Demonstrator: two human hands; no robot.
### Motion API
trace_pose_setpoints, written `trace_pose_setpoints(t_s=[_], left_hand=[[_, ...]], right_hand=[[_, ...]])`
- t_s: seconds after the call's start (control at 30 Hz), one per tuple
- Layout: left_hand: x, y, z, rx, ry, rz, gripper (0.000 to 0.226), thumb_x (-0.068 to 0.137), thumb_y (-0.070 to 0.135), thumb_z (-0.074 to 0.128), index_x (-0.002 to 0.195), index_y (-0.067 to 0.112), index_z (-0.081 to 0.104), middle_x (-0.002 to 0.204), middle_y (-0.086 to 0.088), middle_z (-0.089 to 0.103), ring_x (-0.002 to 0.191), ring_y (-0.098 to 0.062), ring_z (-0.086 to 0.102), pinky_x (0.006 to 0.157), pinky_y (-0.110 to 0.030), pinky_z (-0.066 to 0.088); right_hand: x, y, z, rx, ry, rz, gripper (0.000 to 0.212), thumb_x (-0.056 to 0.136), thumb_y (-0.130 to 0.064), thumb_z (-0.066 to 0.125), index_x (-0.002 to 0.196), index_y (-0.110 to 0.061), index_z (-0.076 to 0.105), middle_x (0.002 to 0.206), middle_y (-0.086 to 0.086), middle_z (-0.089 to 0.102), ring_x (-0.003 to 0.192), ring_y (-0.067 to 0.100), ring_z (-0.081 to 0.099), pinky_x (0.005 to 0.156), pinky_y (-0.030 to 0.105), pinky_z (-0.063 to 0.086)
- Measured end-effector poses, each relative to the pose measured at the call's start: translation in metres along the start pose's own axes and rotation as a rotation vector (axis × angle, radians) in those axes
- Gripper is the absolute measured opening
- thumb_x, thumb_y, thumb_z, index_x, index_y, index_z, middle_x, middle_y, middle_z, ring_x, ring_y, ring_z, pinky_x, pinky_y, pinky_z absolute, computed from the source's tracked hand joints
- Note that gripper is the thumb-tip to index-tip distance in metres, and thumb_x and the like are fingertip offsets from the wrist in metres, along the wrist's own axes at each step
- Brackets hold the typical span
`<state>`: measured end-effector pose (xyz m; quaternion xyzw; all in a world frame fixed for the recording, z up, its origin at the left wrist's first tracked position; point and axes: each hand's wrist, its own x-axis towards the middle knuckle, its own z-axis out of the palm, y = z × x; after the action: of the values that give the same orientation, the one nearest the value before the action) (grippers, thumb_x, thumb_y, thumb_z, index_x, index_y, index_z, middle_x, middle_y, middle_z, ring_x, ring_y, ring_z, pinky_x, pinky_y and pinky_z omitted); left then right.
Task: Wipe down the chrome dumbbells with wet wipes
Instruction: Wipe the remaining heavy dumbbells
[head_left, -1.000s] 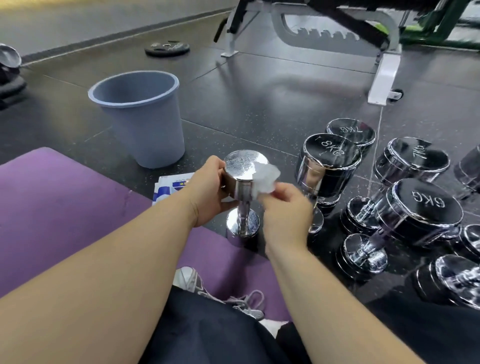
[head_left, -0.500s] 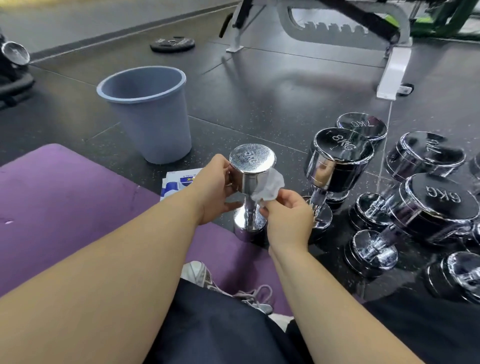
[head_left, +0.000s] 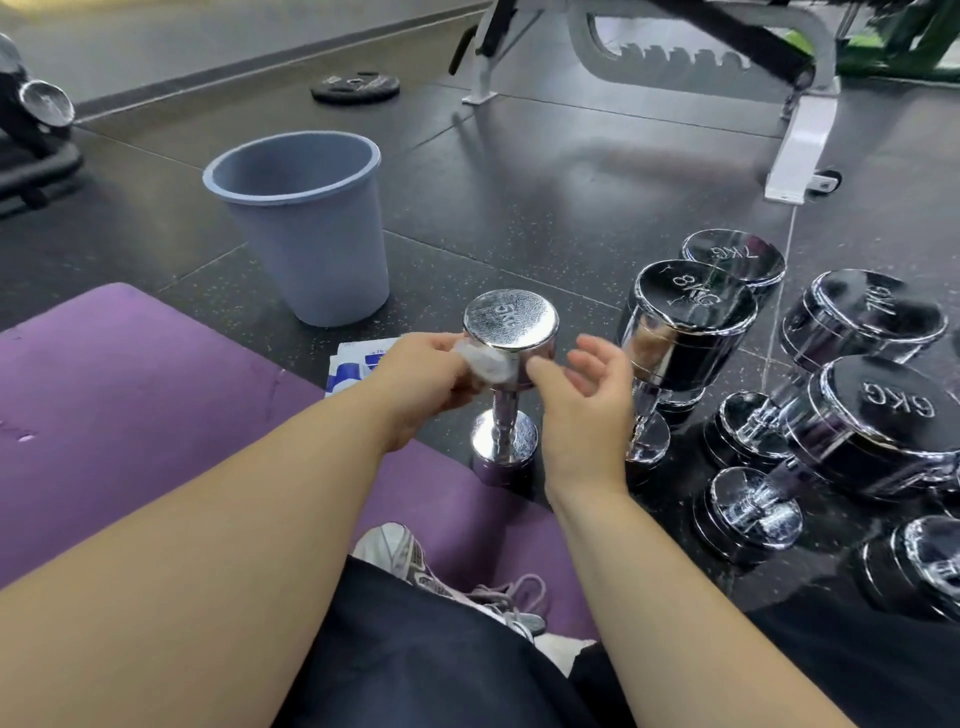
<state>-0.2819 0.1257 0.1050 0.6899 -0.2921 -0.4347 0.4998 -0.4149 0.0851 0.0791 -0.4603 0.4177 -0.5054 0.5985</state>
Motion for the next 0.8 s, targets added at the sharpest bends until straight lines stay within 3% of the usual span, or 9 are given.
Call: trace_pose_setpoints(t_s=[0.07, 0.13, 0.27, 0.37, 0.43, 0.5, 0.67, 0.73, 0.8], left_hand=[[0.005, 0.000, -0.005, 0.129, 0.077, 0.006, 0.036, 0.074, -0.008, 0.052, 0.063, 0.018, 0.075, 0.079, -0.012, 0.069, 0.076, -0.021, 0.053, 0.071, -0.032, 0.044], [0.006, 0.003, 0.002, 0.217, 0.217, 0.046, 0.033, 0.069, -0.006, 0.052, 0.067, 0.017, 0.077, 0.082, -0.013, 0.072, 0.073, -0.018, 0.052, 0.065, -0.028, 0.040], [-0.006, -0.001, 0.035, 0.319, 0.522, 0.247, 0.022, 0.079, 0.013, 0.045, 0.075, 0.010, 0.066, 0.066, -0.003, 0.063, 0.068, -0.028, 0.054, 0.063, -0.033, 0.046], [-0.011, 0.002, 0.050, 0.151, 0.497, 0.219, 0.018, 0.080, 0.016, 0.041, 0.071, 0.010, 0.056, 0.067, 0.000, 0.059, 0.069, -0.026, 0.047, 0.063, -0.034, 0.040], [-0.004, 0.019, 0.052, -0.136, 0.458, 0.218, 0.020, 0.082, 0.020, 0.048, 0.067, 0.022, 0.059, 0.075, 0.003, 0.062, 0.077, -0.021, 0.056, 0.071, -0.032, 0.043], [0.011, 0.033, 0.049, -0.344, 0.387, 0.202, 0.022, 0.084, 0.019, 0.052, 0.093, 0.026, 0.072, 0.098, 0.004, 0.071, 0.095, -0.015, 0.066, 0.079, -0.030, 0.044], [0.005, 0.008, 0.042, 0.282, 0.355, 0.199, 0.037, 0.102, 0.026, 0.037, 0.117, 0.002, 0.060, 0.121, -0.025, 0.061, 0.110, -0.039, 0.058, 0.090, -0.043, 0.048], [-0.003, 0.009, 0.043, 0.269, 0.364, 0.234, 0.044, 0.101, 0.034, 0.035, 0.117, 0.001, 0.059, 0.113, -0.025, 0.062, 0.102, -0.039, 0.059, 0.086, -0.038, 0.050], [0.004, 0.028, 0.040, -0.029, 0.280, 0.130, 0.043, 0.100, 0.044, 0.037, 0.110, 0.011, 0.063, 0.100, -0.011, 0.069, 0.087, -0.026, 0.064, 0.073, -0.025, 0.052]], right_hand=[[0.009, -0.007, 0.009, 0.096, -0.125, 0.115, 0.043, 0.080, -0.028, 0.066, 0.121, -0.029, 0.055, 0.104, -0.004, 0.061, 0.096, 0.009, 0.062, 0.091, 0.028, 0.049], [0.018, -0.010, 0.014, 0.072, -0.174, 0.149, 0.042, 0.082, -0.033, 0.064, 0.123, -0.028, 0.059, 0.093, -0.007, 0.064, 0.090, 0.011, 0.063, 0.090, 0.035, 0.053], [0.029, -0.007, 0.009, 0.146, -0.202, 0.145, 0.018, 0.093, -0.017, 0.061, 0.110, -0.022, 0.066, 0.079, -0.005, 0.070, 0.072, 0.015, 0.065, 0.064, 0.031, 0.052], [0.031, -0.003, 0.008, 0.191, -0.199, 0.156, 0.024, 0.093, -0.020, 0.061, 0.116, -0.020, 0.066, 0.092, 0.004, 0.072, 0.075, 0.019, 0.066, 0.063, 0.032, 0.052], [0.031, -0.001, 0.008, 0.214, -0.201, 0.166, 0.032, 0.089, -0.023, 0.063, 0.121, -0.019, 0.066, 0.098, 0.006, 0.071, 0.081, 0.019, 0.067, 0.071, 0.035, 0.052], [0.030, 0.001, 0.008, 0.212, -0.203, 0.167, 0.033, 0.091, -0.021, 0.062, 0.123, -0.019, 0.065, 0.099, 0.003, 0.072, 0.082, 0.016, 0.067, 0.073, 0.034, 0.053], [0.029, -0.002, 0.009, 0.203, -0.227, 0.191, 0.028, 0.096, -0.018, 0.057, 0.122, -0.022, 0.065, 0.086, -0.007, 0.072, 0.073, 0.011, 0.067, 0.064, 0.030, 0.053], [0.029, -0.002, 0.011, 0.173, -0.204, 0.183, 0.035, 0.091, -0.028, 0.060, 0.126, -0.024, 0.063, 0.098, -0.007, 0.074, 0.089, 0.015, 0.070, 0.080, 0.039, 0.055], [0.028, 0.000, 0.013, 0.138, -0.177, 0.162, 0.048, 0.082, -0.041, 0.060, 0.127, -0.026, 0.063, 0.116, -0.006, 0.071, 0.111, 0.018, 0.066, 0.100, 0.047, 0.049]])
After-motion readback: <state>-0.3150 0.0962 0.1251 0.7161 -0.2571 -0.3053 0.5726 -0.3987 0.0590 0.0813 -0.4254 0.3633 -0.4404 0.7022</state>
